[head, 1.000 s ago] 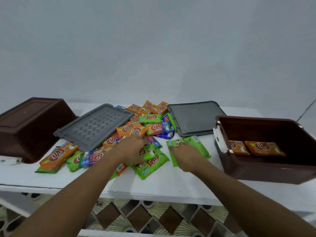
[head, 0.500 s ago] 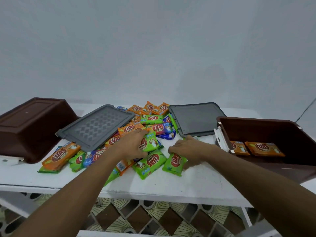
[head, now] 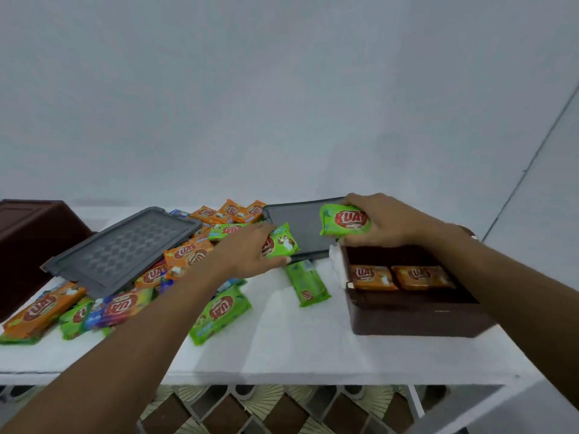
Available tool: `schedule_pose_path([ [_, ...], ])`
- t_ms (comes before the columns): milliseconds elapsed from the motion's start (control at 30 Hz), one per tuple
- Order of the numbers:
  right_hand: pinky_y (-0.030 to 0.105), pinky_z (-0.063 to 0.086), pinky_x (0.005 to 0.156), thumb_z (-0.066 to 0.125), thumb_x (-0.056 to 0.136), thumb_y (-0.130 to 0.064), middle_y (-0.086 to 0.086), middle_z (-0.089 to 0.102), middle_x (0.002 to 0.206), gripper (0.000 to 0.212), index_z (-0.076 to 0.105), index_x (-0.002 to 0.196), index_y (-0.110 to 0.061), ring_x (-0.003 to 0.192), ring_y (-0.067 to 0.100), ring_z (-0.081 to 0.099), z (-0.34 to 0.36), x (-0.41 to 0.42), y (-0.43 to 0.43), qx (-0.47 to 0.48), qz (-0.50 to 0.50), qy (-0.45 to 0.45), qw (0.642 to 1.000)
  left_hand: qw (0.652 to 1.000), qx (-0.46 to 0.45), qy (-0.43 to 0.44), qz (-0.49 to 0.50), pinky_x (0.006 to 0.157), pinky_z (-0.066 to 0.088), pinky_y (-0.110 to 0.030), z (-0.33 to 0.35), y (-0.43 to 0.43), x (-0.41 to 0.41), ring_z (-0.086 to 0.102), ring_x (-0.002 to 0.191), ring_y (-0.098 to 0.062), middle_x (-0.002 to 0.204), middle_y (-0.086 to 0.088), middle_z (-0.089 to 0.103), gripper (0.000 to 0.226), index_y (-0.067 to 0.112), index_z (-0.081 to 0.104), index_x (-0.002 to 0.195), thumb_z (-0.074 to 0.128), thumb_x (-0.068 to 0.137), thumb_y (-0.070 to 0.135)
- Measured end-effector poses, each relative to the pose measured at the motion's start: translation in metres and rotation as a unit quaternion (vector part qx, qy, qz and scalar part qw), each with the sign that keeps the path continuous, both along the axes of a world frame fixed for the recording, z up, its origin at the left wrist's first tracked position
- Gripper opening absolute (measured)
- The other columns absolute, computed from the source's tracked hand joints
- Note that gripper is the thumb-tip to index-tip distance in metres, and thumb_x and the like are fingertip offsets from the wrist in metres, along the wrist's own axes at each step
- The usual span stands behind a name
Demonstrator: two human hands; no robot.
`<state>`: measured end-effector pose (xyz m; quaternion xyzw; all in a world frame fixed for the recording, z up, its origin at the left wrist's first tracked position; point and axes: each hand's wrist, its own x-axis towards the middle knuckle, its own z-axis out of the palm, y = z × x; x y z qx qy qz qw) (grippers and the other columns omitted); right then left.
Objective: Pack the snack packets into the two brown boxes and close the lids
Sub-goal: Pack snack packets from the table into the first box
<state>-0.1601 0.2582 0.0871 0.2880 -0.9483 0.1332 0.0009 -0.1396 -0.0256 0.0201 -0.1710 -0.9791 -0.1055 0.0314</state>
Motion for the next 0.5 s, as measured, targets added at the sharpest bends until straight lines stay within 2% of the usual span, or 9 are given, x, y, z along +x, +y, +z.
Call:
schedule_pose_path([
  [133,0.031,0.048,0.077,0.062,0.074,-0.072,-0.011,0.061,0.099,0.054,0.053,0.111,-0.034,0.089,0.010,0.059,-0.007,-0.008,0.082,0.028,-0.070,-0.053,0.996,0.997,0.025,0.044,-0.056,0.090,0.046,-0.040,0.022,0.065,-0.017,0.054,0.115,-0.024,0.127,-0.004,0.059,0.066,0.019,0.046,0.137,0.035,0.093,0.066],
  [200,0.029,0.046,0.074,0.060,0.080,-0.066,-0.012,0.060,0.096,0.046,0.055,0.110,-0.032,0.088,0.009,0.058,-0.021,-0.009,0.117,0.054,-0.083,-0.084,0.992,0.993,0.043,0.051,-0.101,0.080,0.043,-0.036,0.031,0.104,-0.023,0.056,0.103,-0.024,0.112,-0.004,0.060,0.047,0.014,0.051,0.127,0.036,0.101,0.049],
  [267,0.031,0.045,0.079,0.058,0.088,-0.055,-0.010,0.059,0.099,0.034,0.057,0.112,-0.030,0.094,0.013,0.059,-0.038,-0.011,0.145,0.079,-0.077,-0.105,0.988,0.985,0.058,0.035,-0.161,0.078,0.041,-0.036,0.040,0.144,-0.027,0.055,0.095,-0.024,0.103,-0.005,0.058,0.037,0.007,0.054,0.120,0.036,0.104,0.036],
  [333,0.033,0.044,0.088,0.056,0.094,-0.042,-0.006,0.060,0.108,0.025,0.058,0.114,-0.027,0.103,0.018,0.058,-0.053,-0.012,0.162,0.124,-0.055,-0.120,0.983,0.982,0.035,-0.031,-0.185,0.082,0.043,-0.037,0.040,0.180,-0.034,0.056,0.092,-0.025,0.099,-0.006,0.059,0.034,0.005,0.055,0.117,0.037,0.104,0.031],
  [400,0.034,0.043,0.092,0.054,0.096,-0.033,-0.002,0.060,0.117,0.027,0.056,0.121,-0.027,0.107,0.019,0.056,-0.066,-0.013,0.170,0.169,-0.034,-0.152,0.973,0.977,-0.025,-0.111,-0.183,0.084,0.044,-0.036,0.025,0.205,-0.041,0.058,0.092,-0.025,0.100,-0.006,0.062,0.029,0.007,0.057,0.115,0.043,0.103,0.028],
  [500,0.039,0.048,0.090,0.053,0.096,-0.028,0.000,0.062,0.112,0.028,0.055,0.125,-0.026,0.097,0.021,0.058,-0.081,-0.014,0.176,0.218,0.000,-0.197,0.956,0.952,-0.120,-0.214,-0.183,0.090,0.047,-0.039,-0.009,0.231,-0.040,0.059,0.096,-0.023,0.112,-0.008,0.065,0.028,0.013,0.061,0.120,0.049,0.100,0.029],
])
